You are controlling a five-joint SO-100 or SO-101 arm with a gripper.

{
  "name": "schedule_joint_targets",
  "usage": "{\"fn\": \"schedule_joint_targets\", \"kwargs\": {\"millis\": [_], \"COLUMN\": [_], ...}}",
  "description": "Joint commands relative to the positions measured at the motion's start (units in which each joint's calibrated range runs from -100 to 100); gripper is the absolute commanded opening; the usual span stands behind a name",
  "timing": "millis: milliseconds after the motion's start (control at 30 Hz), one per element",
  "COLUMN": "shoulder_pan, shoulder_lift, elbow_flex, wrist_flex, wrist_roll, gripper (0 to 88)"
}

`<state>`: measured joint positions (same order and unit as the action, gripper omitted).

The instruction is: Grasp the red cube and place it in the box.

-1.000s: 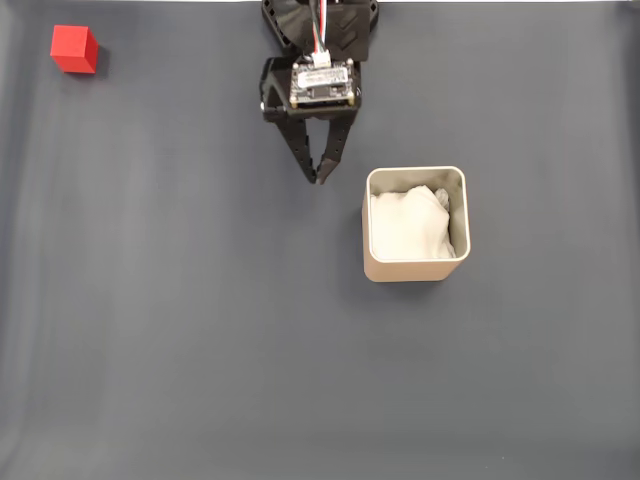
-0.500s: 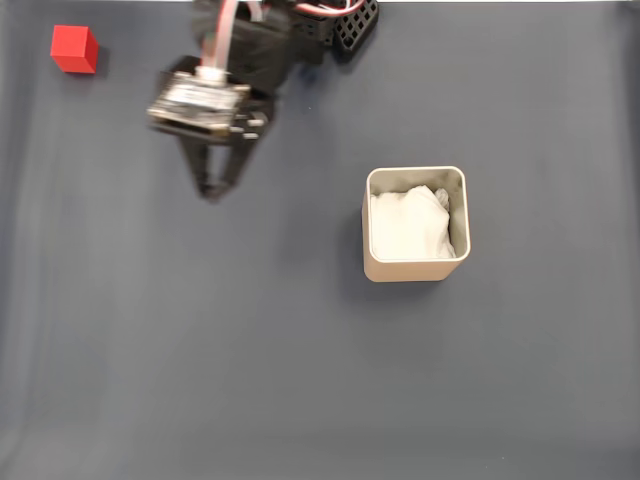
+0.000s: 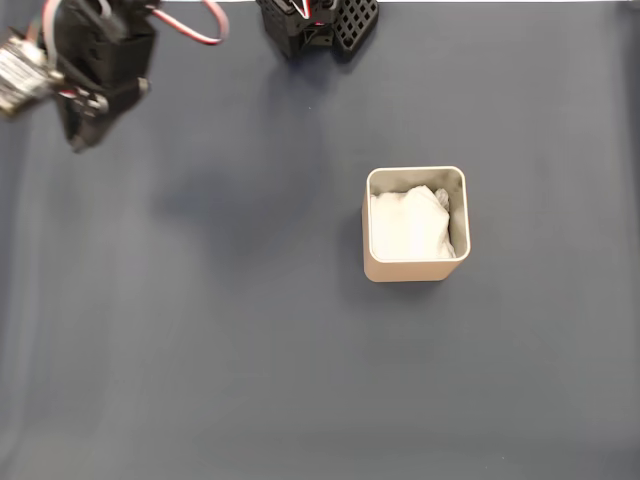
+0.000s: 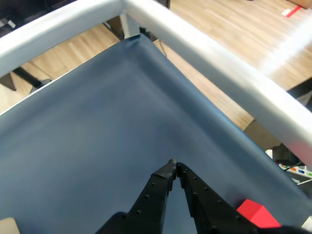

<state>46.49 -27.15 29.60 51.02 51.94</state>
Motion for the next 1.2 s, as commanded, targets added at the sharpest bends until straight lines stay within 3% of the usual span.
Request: {"fn": "schedule_joint_targets", "kwargs": {"millis": [0,1167], "shoulder_pan": [3.3,27.0], "shoulder_lift": [2.4,12.5], "elbow_flex": [-6.6,-5.7], "wrist_flex": [1.1,7.1], "wrist_roll": [-1.0,0.4], "gripper": [1.4,0.2]}}
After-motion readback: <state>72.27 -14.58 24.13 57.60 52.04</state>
